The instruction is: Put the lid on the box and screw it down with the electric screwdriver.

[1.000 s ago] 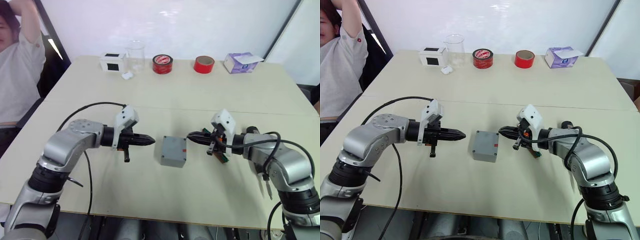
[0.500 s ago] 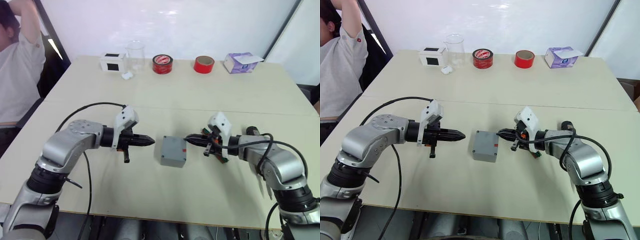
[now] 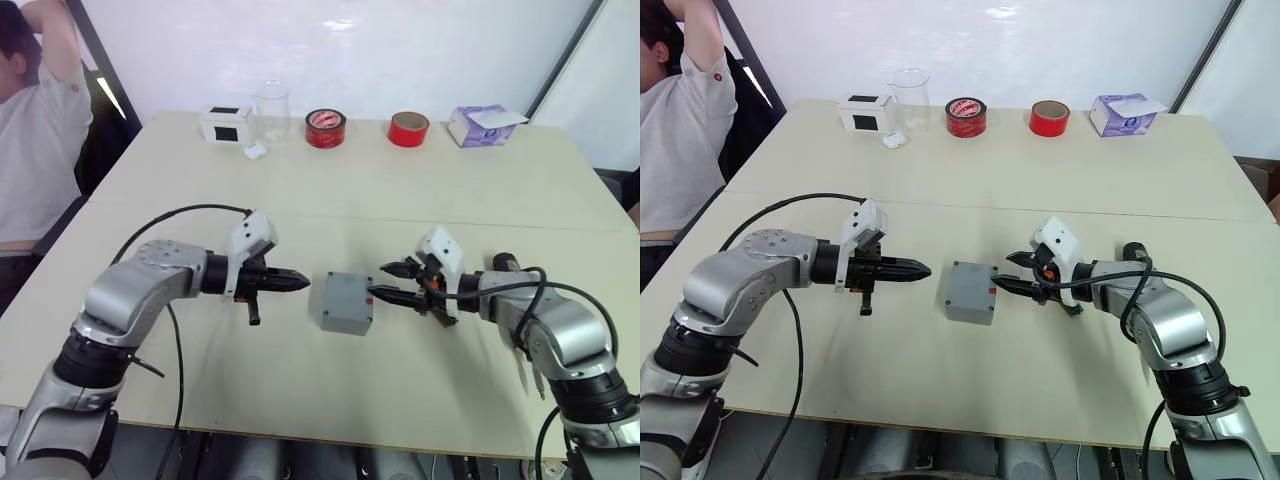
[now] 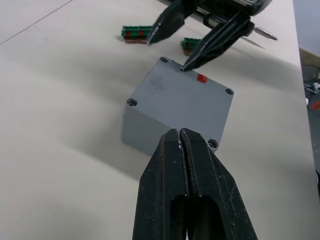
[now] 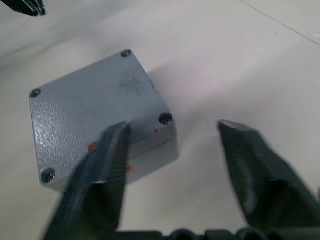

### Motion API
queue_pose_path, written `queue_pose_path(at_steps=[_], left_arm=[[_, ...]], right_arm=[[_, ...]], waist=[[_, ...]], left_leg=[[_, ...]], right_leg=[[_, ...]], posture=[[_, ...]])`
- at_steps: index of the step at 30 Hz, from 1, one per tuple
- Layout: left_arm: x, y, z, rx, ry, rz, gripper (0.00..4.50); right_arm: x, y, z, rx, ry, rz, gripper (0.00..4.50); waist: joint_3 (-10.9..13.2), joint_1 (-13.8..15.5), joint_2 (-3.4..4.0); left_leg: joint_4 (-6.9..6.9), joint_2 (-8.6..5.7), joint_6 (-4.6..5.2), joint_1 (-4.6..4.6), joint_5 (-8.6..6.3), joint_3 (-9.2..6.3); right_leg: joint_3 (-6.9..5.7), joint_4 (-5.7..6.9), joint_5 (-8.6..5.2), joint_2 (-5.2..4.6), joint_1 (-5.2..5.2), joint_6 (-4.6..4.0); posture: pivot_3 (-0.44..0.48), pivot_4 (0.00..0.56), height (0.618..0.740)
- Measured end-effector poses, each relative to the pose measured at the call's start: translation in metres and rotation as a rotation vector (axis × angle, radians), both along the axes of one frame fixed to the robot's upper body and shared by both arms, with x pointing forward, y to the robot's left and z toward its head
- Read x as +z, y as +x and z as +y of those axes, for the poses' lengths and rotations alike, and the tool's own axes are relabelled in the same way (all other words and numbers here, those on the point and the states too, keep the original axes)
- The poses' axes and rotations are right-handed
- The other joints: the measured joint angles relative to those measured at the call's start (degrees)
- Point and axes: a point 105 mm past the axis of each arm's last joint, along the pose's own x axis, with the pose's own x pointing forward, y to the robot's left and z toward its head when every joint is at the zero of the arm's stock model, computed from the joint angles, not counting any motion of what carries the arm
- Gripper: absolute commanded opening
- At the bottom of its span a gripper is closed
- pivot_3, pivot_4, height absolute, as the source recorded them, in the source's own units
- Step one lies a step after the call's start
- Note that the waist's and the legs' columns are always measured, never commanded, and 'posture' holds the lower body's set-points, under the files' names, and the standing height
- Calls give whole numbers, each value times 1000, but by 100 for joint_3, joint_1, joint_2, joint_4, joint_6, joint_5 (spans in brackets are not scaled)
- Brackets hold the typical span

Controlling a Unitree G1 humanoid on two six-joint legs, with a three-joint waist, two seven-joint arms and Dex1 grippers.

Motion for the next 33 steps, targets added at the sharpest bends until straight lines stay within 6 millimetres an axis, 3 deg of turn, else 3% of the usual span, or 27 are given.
queue_pose_path(at_steps=[1, 5, 10, 14, 17, 20, 22, 23, 25, 29, 33], left_arm=[[0, 0, -1, -2, -3, 0, 0], [4, 1, -5, 4, -46, -6, 0], [26, 11, -15, 48, -155, -97, 0], [34, 6, -19, 3, -180, -90, 0], [35, -3, -21, -71, -146, -75, 0], [33, -15, -27, -169, -97, -81, 0], [33, -18, -28, -193, -88, -87, 0], [33, -20, -32, -224, -81, -99, 0], [36, -23, -35, -260, -79, -125, 0], [40, -26, -40, -301, -72, -154, 0], [39, -27, -41, -313, -70, -161, 0]], right_arm=[[0, 0, -1, -1, -3, 2, 4475], [12, 1, -11, -37, 5, -15, 4475], [46, 8, -30, -150, 137, -18, 4475], [66, 9, -40, -185, 187, 7, 4475], [91, 11, -62, -253, 125, 0, 4475], [105, 19, -101, -469, 29, 114, 4475], [102, 18, -115, -549, -5, 177, 4475], [87, 10, -130, -621, -102, 319, 4475], [77, -6, -158, -732, -214, 460, 4475], [76, -21, -171, -755, -297, 538, 4475], [56, -32, -176, -752, -351, 660, 4475]], waist=[[0, 0, 0], [0, 7, 0], [2, 2, -4], [2, -1, -3], [3, 2, -2], [3, 2, -2], [1, 6, -9], [6, 14, 4], [8, 34, 6], [8, -29, 5], [8, -29, 5]], left_leg=[[0, 0, 0, 0, 0, 0], [0, 0, 0, 0, 0, 0], [-1, 0, 0, 0, 0, -1], [-1, 1, 0, -1, 0, 0], [-3, 0, 1, -1, 0, 0], [-5, 0, 1, -1, 0, 3], [-8, 4, 1, -2, -1, 0], [-10, -3, 1, -7, 0, 7], [-10, -5, 6, -13, -3, 7], [-10, 0, 12, -9, -7, 15], [-10, 4, 12, -8, -7, 16]], right_leg=[[0, 0, 0, 0, 0, 0], [0, -1, 0, -1, 0, 0], [1, -1, 0, -1, 1, 0], [1, 0, 0, -2, -1, 0], [0, -5, 0, -2, 1, -1], [2, -8, 0, -3, 0, -2], [0, -15, -1, 1, 2, -4], [6, -12, -1, -8, -7, -3], [5, -19, -1, -11, -10, -4], [10, -27, 0, -7, -9, -2], [10, -23, 0, -1, -14, -2]], posture=[[0, 150, 740], [0, 150, 740], [0, 150, 740], [0, 150, 740], [0, 150, 740], [0, 150, 740], [0, 150, 740], [0, 150, 740], [0, 150, 740], [0, 150, 740], [0, 150, 740]])
